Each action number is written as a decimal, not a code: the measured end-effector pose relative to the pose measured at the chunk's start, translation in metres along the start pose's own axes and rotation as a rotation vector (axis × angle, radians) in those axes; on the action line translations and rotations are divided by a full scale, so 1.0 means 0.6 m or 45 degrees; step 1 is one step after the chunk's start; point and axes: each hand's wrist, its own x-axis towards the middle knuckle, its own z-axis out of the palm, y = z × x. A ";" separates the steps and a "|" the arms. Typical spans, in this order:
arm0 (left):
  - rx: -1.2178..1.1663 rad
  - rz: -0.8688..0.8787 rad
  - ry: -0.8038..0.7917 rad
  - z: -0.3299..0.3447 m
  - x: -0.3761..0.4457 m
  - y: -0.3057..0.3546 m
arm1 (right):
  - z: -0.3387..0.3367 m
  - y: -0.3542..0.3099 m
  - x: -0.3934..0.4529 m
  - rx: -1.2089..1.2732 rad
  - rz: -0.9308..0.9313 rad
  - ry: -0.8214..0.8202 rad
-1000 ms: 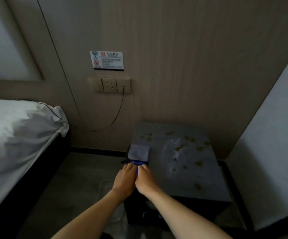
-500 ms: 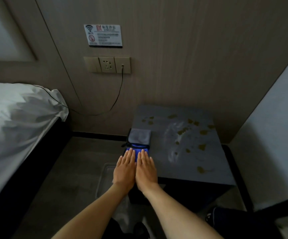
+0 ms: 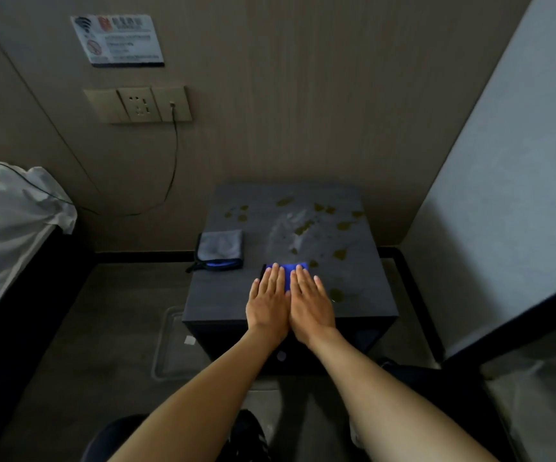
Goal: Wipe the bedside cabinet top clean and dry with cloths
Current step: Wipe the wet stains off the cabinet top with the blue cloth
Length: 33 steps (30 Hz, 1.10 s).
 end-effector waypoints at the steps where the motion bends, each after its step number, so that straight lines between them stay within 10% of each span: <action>1: -0.011 0.006 -0.001 0.001 0.002 0.018 | -0.001 0.017 -0.005 -0.009 0.010 0.003; 33: 0.017 0.154 -0.069 -0.007 0.120 0.253 | -0.024 0.281 0.015 0.202 0.204 -0.028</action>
